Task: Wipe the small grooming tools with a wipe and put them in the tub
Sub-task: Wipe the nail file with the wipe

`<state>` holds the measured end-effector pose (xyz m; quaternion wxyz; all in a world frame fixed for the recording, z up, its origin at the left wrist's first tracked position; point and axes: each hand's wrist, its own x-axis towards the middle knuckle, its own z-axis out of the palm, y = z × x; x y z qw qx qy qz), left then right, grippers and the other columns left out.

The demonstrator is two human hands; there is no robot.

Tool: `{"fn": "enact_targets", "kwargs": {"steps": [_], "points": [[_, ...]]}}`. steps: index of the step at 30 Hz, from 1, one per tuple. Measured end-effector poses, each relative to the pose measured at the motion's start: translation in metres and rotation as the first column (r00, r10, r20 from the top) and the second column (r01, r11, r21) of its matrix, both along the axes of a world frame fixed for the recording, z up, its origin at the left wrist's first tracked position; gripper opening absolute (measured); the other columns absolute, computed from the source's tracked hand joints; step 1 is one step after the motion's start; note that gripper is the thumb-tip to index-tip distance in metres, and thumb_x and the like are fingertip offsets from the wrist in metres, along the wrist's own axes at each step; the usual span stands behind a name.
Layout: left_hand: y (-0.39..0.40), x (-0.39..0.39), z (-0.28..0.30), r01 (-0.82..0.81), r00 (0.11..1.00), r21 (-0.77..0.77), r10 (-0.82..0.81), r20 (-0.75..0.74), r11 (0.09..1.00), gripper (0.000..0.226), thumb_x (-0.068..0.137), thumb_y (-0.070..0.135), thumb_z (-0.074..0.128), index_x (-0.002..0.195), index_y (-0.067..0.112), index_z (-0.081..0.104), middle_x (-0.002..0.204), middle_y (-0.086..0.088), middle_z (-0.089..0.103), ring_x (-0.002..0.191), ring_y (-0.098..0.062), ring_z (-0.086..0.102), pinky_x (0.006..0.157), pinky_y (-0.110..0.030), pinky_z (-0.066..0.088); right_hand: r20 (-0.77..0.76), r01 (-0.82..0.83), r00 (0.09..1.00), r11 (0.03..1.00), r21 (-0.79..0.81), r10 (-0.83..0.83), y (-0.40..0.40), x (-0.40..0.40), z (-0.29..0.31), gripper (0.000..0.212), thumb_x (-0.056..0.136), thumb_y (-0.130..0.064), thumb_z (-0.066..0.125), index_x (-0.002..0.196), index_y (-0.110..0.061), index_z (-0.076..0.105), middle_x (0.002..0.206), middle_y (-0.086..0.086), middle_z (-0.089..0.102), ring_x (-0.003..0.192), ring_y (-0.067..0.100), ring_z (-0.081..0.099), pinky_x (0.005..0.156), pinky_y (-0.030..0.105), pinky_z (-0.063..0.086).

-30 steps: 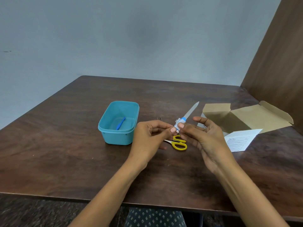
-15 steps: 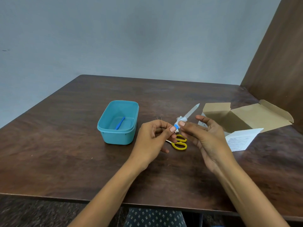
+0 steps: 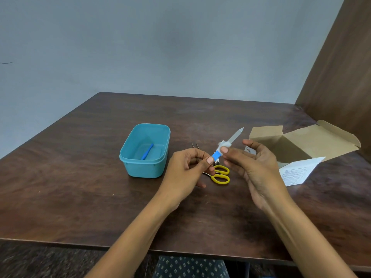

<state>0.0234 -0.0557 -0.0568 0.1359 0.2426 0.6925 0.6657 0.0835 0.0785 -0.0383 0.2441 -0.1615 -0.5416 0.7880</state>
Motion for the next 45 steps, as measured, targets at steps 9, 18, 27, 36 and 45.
{"fn": "enact_targets", "kwargs": {"steps": [9,18,27,36,45], "points": [[-0.001,0.004,0.002,-0.064,0.998,-0.019,0.064,-0.010,0.998,0.011,0.082,0.020,0.071,0.089,0.012,0.070,0.078,-0.003,0.073,0.072,-0.009,0.070,0.048,-0.027,0.056,0.068,-0.027,0.997,0.999,0.027,0.026,-0.004,0.000,-0.007,0.057,0.064,-0.002,0.080,0.109,-0.014,0.047,0.082,0.011,0.075,0.074,0.018,0.072,0.064,0.023,0.057],[-0.001,0.002,0.002,-0.028,0.999,0.008,0.028,0.038,1.000,0.009,0.083,0.013,0.069,0.084,0.004,0.071,0.067,-0.003,0.072,0.065,-0.009,0.069,0.044,-0.023,0.052,-0.006,0.007,1.000,1.000,-0.004,-0.007,0.004,0.000,0.003,0.056,0.064,-0.001,0.078,0.109,-0.014,0.047,0.080,0.011,0.074,0.072,0.017,0.070,0.066,0.024,0.057],[-0.002,0.001,0.003,-0.006,0.999,-0.021,0.007,0.047,1.000,0.011,0.083,0.011,0.069,0.084,0.001,0.070,0.072,-0.010,0.072,0.066,-0.010,0.068,0.045,-0.022,0.052,0.024,0.009,1.000,1.000,0.029,-0.009,0.005,0.000,0.002,0.052,0.067,0.000,0.078,0.107,-0.013,0.048,0.073,0.008,0.074,0.064,0.016,0.068,0.065,0.024,0.057],[-0.004,0.004,0.005,-0.018,0.998,-0.006,0.019,0.055,1.000,0.011,0.081,0.015,0.071,0.085,0.005,0.072,0.075,-0.010,0.074,0.070,-0.011,0.071,0.045,-0.024,0.053,0.000,0.027,1.000,1.000,-0.004,-0.027,0.006,0.000,0.001,0.056,0.066,-0.001,0.078,0.111,-0.012,0.047,0.077,0.011,0.074,0.066,0.017,0.070,0.066,0.024,0.059],[-0.005,0.004,0.007,-0.021,0.998,0.030,0.019,0.059,0.999,0.010,0.079,0.014,0.072,0.084,0.005,0.073,0.069,-0.005,0.074,0.064,-0.013,0.071,0.043,-0.022,0.053,0.003,0.021,1.000,1.000,0.020,-0.021,0.004,0.002,0.002,0.064,0.052,-0.009,0.081,0.106,-0.013,0.048,0.081,0.014,0.074,0.069,0.019,0.071,0.063,0.023,0.057]]}}
